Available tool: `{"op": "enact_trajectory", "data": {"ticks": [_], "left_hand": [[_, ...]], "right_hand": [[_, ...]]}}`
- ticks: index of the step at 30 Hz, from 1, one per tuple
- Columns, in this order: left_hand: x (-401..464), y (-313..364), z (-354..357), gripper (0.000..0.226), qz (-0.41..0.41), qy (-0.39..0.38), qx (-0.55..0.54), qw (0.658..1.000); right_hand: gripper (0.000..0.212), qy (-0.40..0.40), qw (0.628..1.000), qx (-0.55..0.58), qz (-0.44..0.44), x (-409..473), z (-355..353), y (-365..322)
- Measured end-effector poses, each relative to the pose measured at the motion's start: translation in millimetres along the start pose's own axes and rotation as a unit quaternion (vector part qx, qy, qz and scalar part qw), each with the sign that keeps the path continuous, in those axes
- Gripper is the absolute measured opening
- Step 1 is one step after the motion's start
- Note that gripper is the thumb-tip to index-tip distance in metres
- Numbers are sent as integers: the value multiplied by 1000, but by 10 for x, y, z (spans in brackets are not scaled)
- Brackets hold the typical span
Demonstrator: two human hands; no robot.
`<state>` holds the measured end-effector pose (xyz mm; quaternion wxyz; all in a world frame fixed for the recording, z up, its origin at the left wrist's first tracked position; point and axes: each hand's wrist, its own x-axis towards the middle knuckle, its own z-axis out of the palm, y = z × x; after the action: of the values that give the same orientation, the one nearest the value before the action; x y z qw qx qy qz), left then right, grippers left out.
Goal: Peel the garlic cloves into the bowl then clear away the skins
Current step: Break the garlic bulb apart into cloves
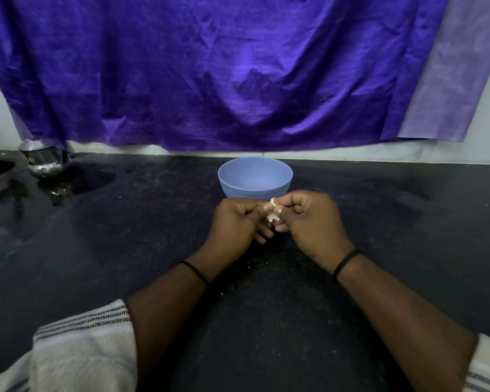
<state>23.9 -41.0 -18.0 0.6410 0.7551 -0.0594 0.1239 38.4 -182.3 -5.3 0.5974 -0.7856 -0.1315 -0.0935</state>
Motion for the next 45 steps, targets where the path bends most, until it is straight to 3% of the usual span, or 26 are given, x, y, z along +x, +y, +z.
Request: {"op": "enact_trajectory", "data": {"ticks": [6, 11, 16, 23, 27, 30, 36, 45], "left_hand": [[-21, 17, 22, 24, 6, 35, 33, 999], [-94, 54, 64, 29, 40, 61, 134, 988], [-99, 73, 80, 33, 40, 64, 150, 986], [-111, 104, 101, 36, 30, 66, 74, 995], [-169, 64, 155, 35, 102, 111, 129, 980], [-207, 48, 185, 33, 144, 130, 151, 969], [-209, 61, 196, 35, 162, 135, 170, 963], [-205, 88, 183, 39, 119, 148, 144, 971]], "right_hand": [[19, 19, 999, -39, -9, -41, 65, -2], [14, -31, 991, -129, -6, -135, 107, -91], [17, -43, 995, -85, -19, -175, 95, -68], [21, -7, 997, -59, -50, -127, 118, -18], [28, 51, 994, -60, -74, -203, 212, -81], [18, 88, 991, -63, -81, -235, 276, -91], [22, 107, 992, -39, -49, -183, 297, -50], [31, 99, 994, 55, -7, -147, 321, -51]]}}
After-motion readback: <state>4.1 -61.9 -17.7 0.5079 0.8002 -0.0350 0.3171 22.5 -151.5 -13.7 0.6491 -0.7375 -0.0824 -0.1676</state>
